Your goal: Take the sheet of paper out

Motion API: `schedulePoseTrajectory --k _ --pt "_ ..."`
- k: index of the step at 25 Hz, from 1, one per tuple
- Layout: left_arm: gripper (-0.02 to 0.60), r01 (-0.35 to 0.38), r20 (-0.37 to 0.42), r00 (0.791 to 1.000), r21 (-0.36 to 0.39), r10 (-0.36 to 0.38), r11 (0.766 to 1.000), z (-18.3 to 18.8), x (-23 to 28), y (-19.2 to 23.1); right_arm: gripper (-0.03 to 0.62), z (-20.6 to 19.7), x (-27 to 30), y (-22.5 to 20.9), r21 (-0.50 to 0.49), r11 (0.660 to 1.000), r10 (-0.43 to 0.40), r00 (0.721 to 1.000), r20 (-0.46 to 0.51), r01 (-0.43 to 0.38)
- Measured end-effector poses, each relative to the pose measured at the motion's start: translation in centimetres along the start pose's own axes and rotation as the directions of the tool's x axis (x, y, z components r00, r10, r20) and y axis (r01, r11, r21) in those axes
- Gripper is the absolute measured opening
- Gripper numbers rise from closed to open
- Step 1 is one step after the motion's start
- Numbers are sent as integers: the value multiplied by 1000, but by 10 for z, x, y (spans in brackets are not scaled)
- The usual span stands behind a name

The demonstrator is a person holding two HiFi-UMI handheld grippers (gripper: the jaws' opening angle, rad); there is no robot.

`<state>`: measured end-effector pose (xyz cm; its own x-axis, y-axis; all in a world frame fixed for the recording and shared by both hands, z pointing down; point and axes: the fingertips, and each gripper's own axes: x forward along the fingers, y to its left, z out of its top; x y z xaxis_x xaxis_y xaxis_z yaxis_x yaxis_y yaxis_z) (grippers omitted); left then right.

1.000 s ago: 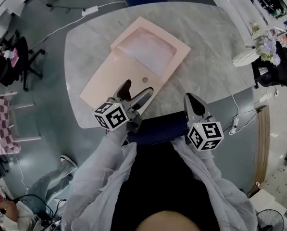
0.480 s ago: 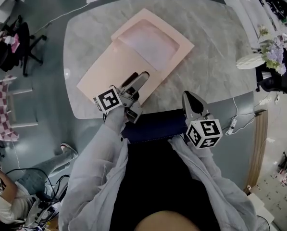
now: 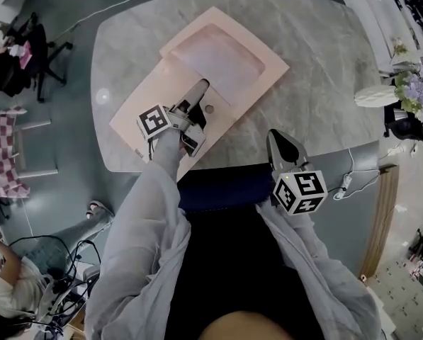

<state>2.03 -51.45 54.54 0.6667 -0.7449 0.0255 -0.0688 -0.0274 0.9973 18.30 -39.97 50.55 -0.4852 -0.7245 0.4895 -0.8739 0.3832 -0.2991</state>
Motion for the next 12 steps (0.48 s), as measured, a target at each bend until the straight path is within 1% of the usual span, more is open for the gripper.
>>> schedulePoseTrajectory --k 3,5,12 --pt "473 -20 34 999 -37 22 999 12 9 14 8 -1 3 -6 14 1000 6 1000 -9 -6" --pt "458 -43 46 998 -43 45 998 18 14 24 8 -3 5 -12 23 1000 5 1000 -17 -5" --pt "423 -121 47 992 -9 121 993 36 27 55 8 -7 15 -25 37 999 -1 999 -35 2"
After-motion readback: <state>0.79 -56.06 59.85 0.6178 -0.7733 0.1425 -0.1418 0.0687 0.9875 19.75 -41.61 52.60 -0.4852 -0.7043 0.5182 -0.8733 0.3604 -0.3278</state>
